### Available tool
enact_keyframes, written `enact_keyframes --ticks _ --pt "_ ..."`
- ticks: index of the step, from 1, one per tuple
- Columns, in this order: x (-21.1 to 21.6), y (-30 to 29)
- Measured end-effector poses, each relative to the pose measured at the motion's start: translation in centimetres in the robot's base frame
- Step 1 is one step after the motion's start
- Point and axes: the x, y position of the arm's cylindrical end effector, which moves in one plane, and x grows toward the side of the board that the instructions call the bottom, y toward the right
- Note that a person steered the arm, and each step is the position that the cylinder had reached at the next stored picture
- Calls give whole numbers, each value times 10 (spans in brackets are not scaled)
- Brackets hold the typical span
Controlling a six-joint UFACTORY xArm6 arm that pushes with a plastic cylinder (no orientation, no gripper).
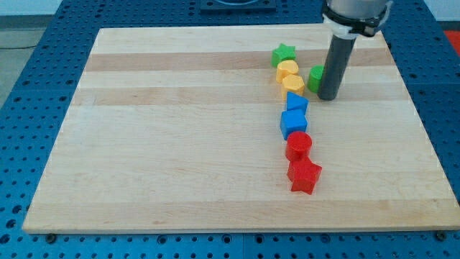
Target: Push green circle towards green star
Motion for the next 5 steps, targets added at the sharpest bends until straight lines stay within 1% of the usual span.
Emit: enact_keyframes --ticks 1,4,5 --pt "-6 -2" --pt "-66 -2" --pt "-77 -2"
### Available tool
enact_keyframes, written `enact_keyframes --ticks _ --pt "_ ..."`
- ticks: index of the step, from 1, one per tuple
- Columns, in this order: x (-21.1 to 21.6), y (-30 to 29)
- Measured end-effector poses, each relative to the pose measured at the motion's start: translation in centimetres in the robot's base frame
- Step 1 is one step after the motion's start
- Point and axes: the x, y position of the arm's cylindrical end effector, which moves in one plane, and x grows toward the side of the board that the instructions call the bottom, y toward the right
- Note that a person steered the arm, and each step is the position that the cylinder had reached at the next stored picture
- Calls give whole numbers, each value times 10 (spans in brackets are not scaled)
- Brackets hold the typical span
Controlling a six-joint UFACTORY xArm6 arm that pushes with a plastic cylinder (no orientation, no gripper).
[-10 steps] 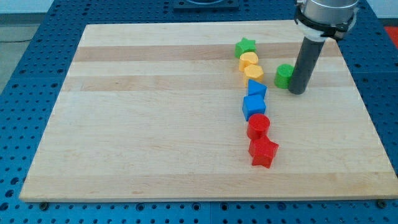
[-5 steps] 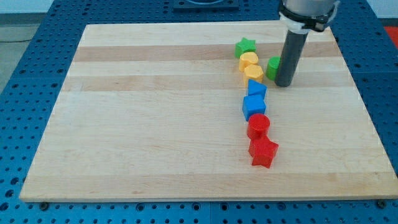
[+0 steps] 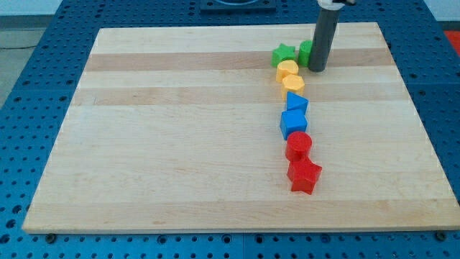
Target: Push green circle towards green star
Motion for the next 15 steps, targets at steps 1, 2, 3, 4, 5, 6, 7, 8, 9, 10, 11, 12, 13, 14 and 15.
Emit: enact_keyframes --ticks 1,2,3,4,5,6,7,8,9,10,11,12,13,14,15 --pt "-16 0" --pt "-16 15" --pt "-17 36" --pt "-28 37" --pt "-42 37" --pt "-44 37" --pt "-44 37" --pt "-29 37" --pt "-23 17" --pt "-24 4" --pt "-24 -2" --pt "-26 -2" --pt "-41 -1" --pt "-44 0" --pt "-46 19"
